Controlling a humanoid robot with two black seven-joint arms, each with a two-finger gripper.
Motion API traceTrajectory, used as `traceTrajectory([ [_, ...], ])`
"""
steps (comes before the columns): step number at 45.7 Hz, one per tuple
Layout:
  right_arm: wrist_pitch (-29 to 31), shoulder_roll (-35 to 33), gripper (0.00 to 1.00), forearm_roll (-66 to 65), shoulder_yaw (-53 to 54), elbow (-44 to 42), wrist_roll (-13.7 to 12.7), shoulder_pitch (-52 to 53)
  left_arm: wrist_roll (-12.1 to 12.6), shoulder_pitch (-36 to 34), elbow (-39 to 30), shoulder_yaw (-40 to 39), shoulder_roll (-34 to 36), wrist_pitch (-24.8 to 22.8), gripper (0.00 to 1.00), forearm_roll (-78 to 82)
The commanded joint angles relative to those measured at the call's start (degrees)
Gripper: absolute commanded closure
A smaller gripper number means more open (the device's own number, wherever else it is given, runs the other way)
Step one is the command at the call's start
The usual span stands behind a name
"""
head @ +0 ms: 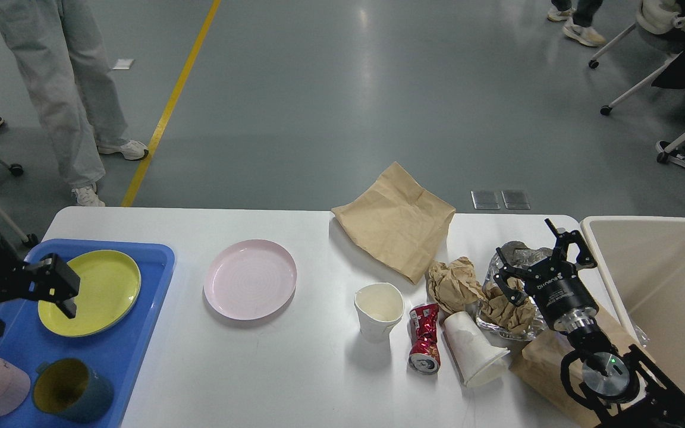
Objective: Tidy desktop
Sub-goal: 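Move the left gripper to the rim of the pink plate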
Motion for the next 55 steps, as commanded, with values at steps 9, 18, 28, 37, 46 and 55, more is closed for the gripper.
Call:
traceTrajectory([
  [9,0.0,0.01,0.0,0.0,0.0,0.0,0.0,0.0,0.01,-23.78,-14.54,6.28,-19.94,-2.14,0.06,-13.14],
  [18,0.0,0.01,0.0,0.0,0.0,0.0,0.0,0.0,-0.78,-33.01,-19.2,3.21,-26.11,-3.73,0.06,-19.92],
  [28,0.0,0.01,0.0,0.0,0.0,0.0,0.0,0.0,-1.39,-33.9,-19.73,1.89,-26.9,-3.29,0.06,-23.7],
  [37,0.0,0.01,0.0,0.0,0.0,0.0,0.0,0.0,-2.1,-31.01,-19.29,0.84,-27.95,0.4,0.06,-23.44],
  [46,0.0,0.01,0.0,0.0,0.0,0.0,0.0,0.0,-2.1,-18.73,-14.74,0.04,-26.99,5.91,0.05,-23.18],
  [55,0.0,-0.07,0.0,0.0,0.0,0.0,0.0,0.0,-4.12,-2.1,-5.94,-0.57,-27.25,14.45,0.06,-26.59],
])
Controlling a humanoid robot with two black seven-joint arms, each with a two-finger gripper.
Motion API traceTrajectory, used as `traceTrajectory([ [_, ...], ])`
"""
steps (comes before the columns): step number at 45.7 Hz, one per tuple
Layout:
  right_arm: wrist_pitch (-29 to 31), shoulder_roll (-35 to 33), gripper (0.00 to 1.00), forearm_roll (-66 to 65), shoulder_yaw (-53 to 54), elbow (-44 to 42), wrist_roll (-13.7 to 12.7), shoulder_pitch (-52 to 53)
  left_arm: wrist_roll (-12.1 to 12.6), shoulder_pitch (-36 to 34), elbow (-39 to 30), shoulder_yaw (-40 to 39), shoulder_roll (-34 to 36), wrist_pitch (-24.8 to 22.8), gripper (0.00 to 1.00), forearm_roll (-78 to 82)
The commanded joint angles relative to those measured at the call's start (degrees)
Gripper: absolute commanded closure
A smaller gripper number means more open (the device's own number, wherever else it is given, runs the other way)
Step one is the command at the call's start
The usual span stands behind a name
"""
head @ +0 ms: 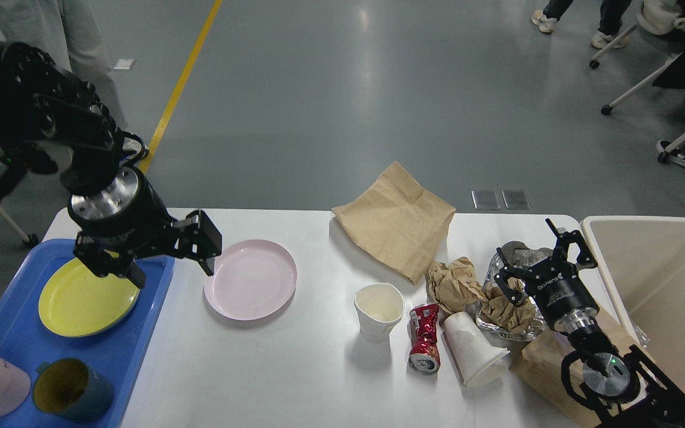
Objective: Tidy desktop
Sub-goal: 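Move the left gripper to the rim of the pink plate, then grip the pink plate rim with the left gripper and lift it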
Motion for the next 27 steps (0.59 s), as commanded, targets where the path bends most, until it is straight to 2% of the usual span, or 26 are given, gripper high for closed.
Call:
traceTrajectory([
  [1,0.0,-0.01,0.0,0.0,0.0,0.0,0.0,0.0,-1.54,11.25,6.32,-0.49,-0.67,6.24,0.06,-3.66],
  [9,0.0,-0.01,0.0,0.0,0.0,0.0,0.0,0.0,-1.19,24.44,7.38,-3.04,-0.23,25.92,0.1,-13.68],
  [12,0.0,-0.01,0.0,0.0,0.0,0.0,0.0,0.0,-0.84,28.22,8.69,-5.14,0.38,30.86,0.1,-18.34],
  [15,0.0,-0.01,0.0,0.0,0.0,0.0,0.0,0.0,0.73,31.3,11.77,-7.52,1.35,32.8,0.11,-22.73],
  [22,0.0,-0.01,0.0,0.0,0.0,0.0,0.0,0.0,8.47,40.43,20.64,-12.26,3.55,34.82,0.12,-31.35],
  [24,0.0,-0.01,0.0,0.0,0.0,0.0,0.0,0.0,9.26,43.25,23.19,-14.72,3.64,35.7,0.11,-31.45],
  [27,0.0,-0.01,0.0,0.0,0.0,0.0,0.0,0.0,9.09,47.03,26.36,-18.5,3.64,36.58,0.1,-31.27],
])
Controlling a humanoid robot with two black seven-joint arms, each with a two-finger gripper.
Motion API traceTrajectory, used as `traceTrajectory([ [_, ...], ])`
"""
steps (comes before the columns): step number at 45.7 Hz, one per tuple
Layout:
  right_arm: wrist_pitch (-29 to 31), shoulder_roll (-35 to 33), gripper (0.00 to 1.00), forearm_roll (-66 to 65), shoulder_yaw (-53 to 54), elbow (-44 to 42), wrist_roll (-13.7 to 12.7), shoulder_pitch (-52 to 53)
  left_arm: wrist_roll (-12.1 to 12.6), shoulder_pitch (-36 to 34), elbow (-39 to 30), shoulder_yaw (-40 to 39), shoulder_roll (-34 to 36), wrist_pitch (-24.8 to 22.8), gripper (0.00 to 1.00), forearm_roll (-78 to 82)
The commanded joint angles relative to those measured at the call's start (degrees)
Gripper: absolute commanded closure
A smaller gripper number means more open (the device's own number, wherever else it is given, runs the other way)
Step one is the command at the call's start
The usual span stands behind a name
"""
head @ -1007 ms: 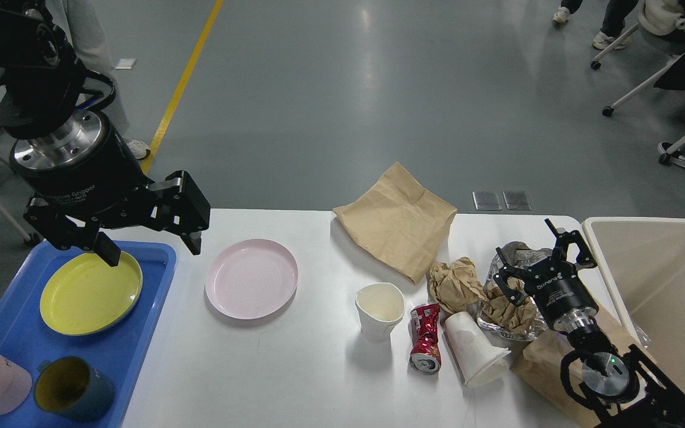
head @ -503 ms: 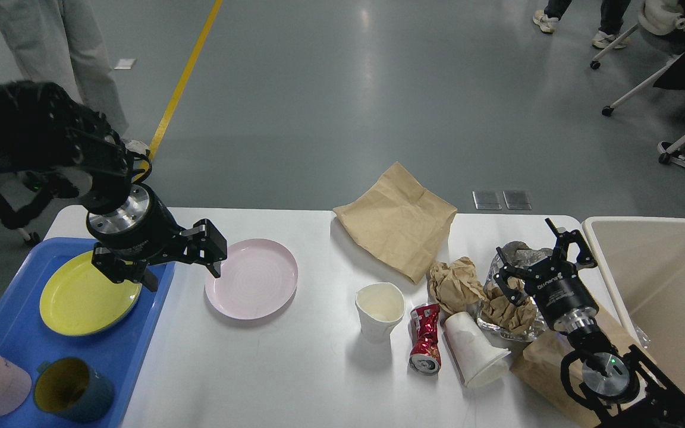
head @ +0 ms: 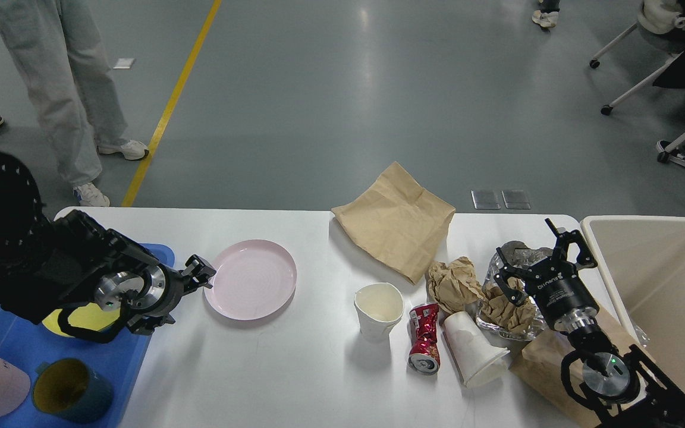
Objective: Tidy desktop
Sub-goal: 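Grip the pink plate rim with the left gripper and lift it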
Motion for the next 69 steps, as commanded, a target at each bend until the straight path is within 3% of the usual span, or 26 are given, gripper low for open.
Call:
traceTrajectory([
  [1,0.0,-0.01,0.0,0.0,0.0,0.0,0.0,0.0,1.27,7.67,6.7,-6.76,0.23,1.98,0.09,-0.79],
  [19,0.0,0.08,0.0,0.0,0.0,0.0,0.0,0.0,1.0,14.62,15.67,-14.15,-0.29,4.44,0.07,5.36],
  [27,0.0,0.08,0.0,0.0,0.0,0.0,0.0,0.0,1.0,15.06,16.12,-15.38,-0.73,6.64,0.12,7.38],
  [39,0.0,0.08,0.0,0.0,0.0,0.0,0.0,0.0,1.18,15.85,16.12,-16.34,-0.82,6.03,0.45,8.44],
  [42,0.0,0.08,0.0,0.0,0.0,0.0,0.0,0.0,1.18,16.29,16.12,-17.22,-0.73,5.94,0.49,8.44],
  [62,0.0,0.08,0.0,0.0,0.0,0.0,0.0,0.0,1.53,18.32,16.12,-19.34,-0.12,5.94,0.96,8.09],
  [69,0.0,0.08,0.0,0.0,0.0,0.0,0.0,0.0,1.62,17.97,16.03,-19.95,0.06,5.85,1.0,7.74],
])
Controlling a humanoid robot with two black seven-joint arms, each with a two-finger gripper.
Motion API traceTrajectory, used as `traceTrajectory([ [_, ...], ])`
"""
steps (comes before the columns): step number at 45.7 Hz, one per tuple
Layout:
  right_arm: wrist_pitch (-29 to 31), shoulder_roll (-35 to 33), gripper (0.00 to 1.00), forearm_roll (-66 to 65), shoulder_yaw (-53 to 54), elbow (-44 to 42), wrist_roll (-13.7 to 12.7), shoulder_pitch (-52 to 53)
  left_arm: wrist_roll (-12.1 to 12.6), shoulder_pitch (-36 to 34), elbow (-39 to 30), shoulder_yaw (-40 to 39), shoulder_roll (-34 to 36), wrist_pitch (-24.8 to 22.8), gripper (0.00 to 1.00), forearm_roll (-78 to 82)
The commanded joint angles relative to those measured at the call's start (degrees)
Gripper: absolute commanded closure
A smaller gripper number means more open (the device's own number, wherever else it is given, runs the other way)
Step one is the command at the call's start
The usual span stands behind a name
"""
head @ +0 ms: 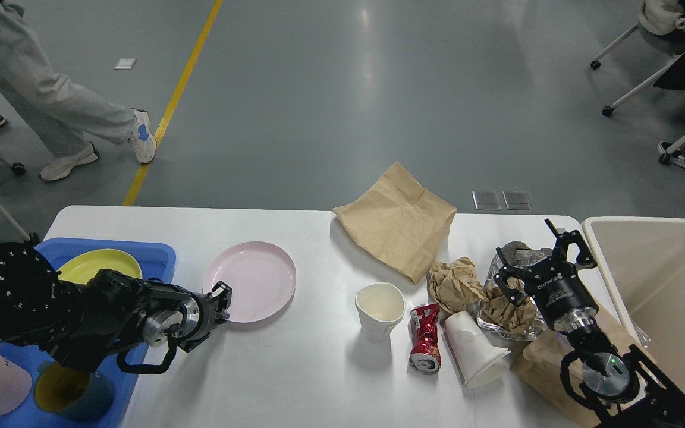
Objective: Tidy desktop
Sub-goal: 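Grip the pink plate rim with the left gripper and lift it, then lower the pink plate onto the yellow plate on the tray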
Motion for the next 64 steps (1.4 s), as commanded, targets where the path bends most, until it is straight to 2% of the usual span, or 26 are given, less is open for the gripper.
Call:
traceTrajectory([
  [1,0.0,0.0,0.0,-0.01,0.0,0.0,0.0,0.0,0.13,-0.28,-0.11,-0.84,0.19,-0.08,1.0,-0.14],
  [17,0.0,0.0,0.0,-0.01,0.0,0.0,0.0,0.0,0.39,-0.81,-0.81,-1.73,0.37,-0.16,1.0,0.03],
  [21,0.0,0.0,0.0,-0.01,0.0,0.0,0.0,0.0,1.79,-2.74,-2.3,-1.46,0.63,-0.16,1.0,0.03],
  [25,0.0,0.0,0.0,-0.01,0.0,0.0,0.0,0.0,2.94,-7.39,-7.74,-0.94,3.09,-0.08,1.0,0.03],
  [40,0.0,0.0,0.0,-0.01,0.0,0.0,0.0,0.0,2.5,-34.28,-33.49,8.29,7.49,-0.08,1.0,-3.47],
  [44,0.0,0.0,0.0,-0.01,0.0,0.0,0.0,0.0,2.5,-42.19,-38.95,11.54,7.58,-0.34,1.0,-6.55],
  [48,0.0,0.0,0.0,-0.01,0.0,0.0,0.0,0.0,2.5,-47.21,-42.21,13.74,7.58,-1.22,1.0,-8.49],
  [58,0.0,0.0,0.0,-0.01,0.0,0.0,0.0,0.0,2.5,-48.8,-41.95,19.54,9.59,-7.71,1.0,-8.58],
  [64,0.0,-0.09,0.0,-0.01,0.0,0.0,0.0,0.0,2.67,-46.79,-35.37,24.81,14.86,-14.65,1.0,-7.7],
])
